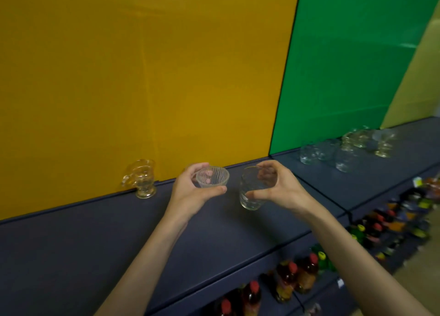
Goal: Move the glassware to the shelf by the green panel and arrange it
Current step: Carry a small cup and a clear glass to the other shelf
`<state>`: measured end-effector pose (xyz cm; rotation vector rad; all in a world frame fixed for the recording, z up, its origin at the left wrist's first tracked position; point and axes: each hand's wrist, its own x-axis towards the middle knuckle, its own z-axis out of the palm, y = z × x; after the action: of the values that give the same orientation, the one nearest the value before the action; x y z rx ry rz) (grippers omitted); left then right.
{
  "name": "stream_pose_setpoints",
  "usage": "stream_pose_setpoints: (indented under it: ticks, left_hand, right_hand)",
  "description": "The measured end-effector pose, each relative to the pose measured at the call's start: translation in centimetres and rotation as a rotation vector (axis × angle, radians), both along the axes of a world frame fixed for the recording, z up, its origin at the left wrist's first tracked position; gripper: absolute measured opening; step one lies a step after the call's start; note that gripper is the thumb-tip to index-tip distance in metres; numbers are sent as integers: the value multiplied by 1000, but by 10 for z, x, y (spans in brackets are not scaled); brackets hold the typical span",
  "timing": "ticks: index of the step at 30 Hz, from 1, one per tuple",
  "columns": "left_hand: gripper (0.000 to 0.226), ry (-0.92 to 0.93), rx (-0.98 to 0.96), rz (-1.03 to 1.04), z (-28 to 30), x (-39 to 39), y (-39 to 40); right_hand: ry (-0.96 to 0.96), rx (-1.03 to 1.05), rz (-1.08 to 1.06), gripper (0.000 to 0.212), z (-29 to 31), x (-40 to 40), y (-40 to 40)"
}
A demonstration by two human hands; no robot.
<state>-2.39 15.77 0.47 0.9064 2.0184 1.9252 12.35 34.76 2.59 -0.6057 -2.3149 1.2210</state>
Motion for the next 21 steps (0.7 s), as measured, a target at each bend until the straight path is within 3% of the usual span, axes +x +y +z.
stream_pose_setpoints:
  ticks: [9, 14, 21]
  left_hand:
    - [62, 10, -34, -134, -3, 101, 103]
    - [62, 13, -41, -130, -9, 170, 169]
    - [64, 8, -48, -68, -13, 238, 255]
  right_hand:
    - [23, 25, -131, 82, -9, 121, 82]
    - [62, 12, -183, 97, -17, 200, 139]
    - [105, 7, -215, 100, -19, 286, 220]
